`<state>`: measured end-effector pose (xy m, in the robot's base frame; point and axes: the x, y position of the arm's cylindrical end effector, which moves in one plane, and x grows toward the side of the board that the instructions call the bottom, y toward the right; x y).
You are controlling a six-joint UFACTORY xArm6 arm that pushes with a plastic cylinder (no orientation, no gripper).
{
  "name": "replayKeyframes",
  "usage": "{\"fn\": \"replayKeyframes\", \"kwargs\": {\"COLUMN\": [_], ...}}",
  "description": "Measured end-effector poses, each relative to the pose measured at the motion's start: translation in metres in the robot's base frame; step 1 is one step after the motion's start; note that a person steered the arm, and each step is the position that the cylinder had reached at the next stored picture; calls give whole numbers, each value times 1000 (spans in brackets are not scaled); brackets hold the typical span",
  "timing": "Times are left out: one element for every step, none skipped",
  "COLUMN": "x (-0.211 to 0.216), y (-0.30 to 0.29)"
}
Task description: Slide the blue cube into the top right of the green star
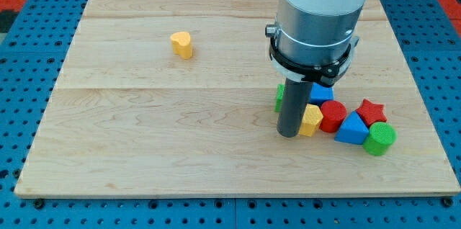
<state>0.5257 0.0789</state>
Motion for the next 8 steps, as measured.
{"fn": "replayKeyframes", "kwargs": {"x": [0, -3, -3, -3, -3, -29, -41, -45], "y": [1, 22, 12, -17, -57, -49, -35, -15]}}
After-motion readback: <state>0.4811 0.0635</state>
